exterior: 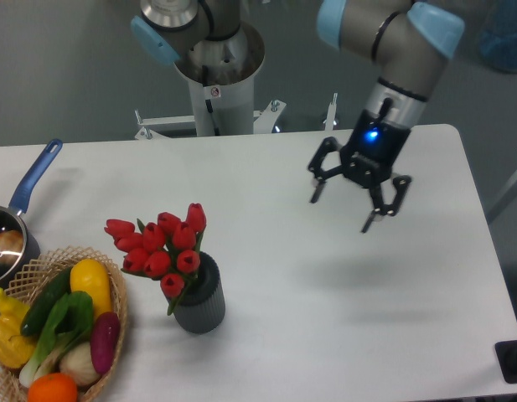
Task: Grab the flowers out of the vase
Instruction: 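Move the open gripper toward the red tulip stems above the vase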
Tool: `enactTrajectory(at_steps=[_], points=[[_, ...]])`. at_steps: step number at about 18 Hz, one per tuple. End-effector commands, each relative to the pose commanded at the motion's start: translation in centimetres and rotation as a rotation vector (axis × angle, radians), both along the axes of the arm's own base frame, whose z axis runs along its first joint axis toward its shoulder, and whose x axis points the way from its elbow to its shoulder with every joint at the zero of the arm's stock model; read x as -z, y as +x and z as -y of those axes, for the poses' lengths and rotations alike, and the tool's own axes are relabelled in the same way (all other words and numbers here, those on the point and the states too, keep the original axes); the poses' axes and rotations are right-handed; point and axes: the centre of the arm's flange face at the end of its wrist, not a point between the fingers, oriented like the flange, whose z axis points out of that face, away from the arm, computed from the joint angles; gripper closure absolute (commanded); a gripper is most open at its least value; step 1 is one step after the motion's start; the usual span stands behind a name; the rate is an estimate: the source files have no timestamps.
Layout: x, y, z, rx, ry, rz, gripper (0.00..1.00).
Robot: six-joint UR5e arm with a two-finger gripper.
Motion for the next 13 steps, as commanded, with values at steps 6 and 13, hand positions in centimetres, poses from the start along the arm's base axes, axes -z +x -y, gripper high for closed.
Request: enactTrajectory(at_steps=[6,13], points=[[1.4,5.0,-5.5,0.134,0.026,0.041,0.0],[2.6,6.4,-7.4,0.18,0.07,0.088,0.0]])
